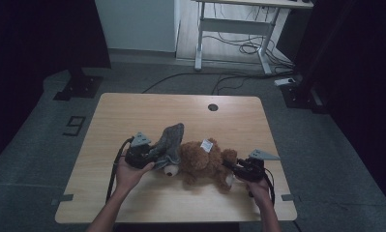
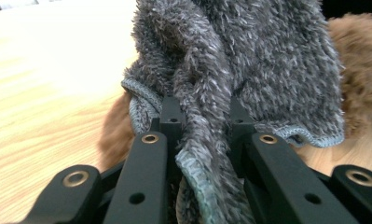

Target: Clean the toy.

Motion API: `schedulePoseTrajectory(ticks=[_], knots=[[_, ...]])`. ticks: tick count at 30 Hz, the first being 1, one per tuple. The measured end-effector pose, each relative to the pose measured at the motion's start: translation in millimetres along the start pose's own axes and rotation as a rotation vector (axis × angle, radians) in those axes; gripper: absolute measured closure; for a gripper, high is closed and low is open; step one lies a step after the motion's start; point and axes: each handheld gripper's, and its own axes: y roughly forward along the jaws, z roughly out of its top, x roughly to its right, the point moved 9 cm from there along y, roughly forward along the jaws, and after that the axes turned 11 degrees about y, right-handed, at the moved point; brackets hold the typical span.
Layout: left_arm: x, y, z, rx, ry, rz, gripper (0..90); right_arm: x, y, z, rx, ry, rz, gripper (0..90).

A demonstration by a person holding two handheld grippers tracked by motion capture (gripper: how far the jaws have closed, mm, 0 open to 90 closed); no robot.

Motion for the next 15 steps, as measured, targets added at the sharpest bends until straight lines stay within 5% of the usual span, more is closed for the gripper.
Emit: schedulePoseTrajectory(ticks=[5, 10, 13, 15], knots=[[-17.0, -7.9, -16.6, -0.017, -0.040, 0.032, 74.3, 1.2, 0.0, -0.4, -0.002, 0.003, 0.000, 62.2], [-32.2, -4.0, -47.3, -0.093, -0.072, 0.076, 74.5, 2.9, 0.8, -0.6, -0.001, 0.005, -0.007, 62.2], [-33.6, -3.4, -56.9, -0.059, -0.122, 0.035, 74.7, 3.9, 1.2, -0.9, -0.001, 0.007, -0.011, 62.3], [-32.3, -8.4, -50.2, -0.033, -0.118, 0.041, 74.8, 4.0, 1.1, -0.8, -0.001, 0.003, -0.014, 62.3]])
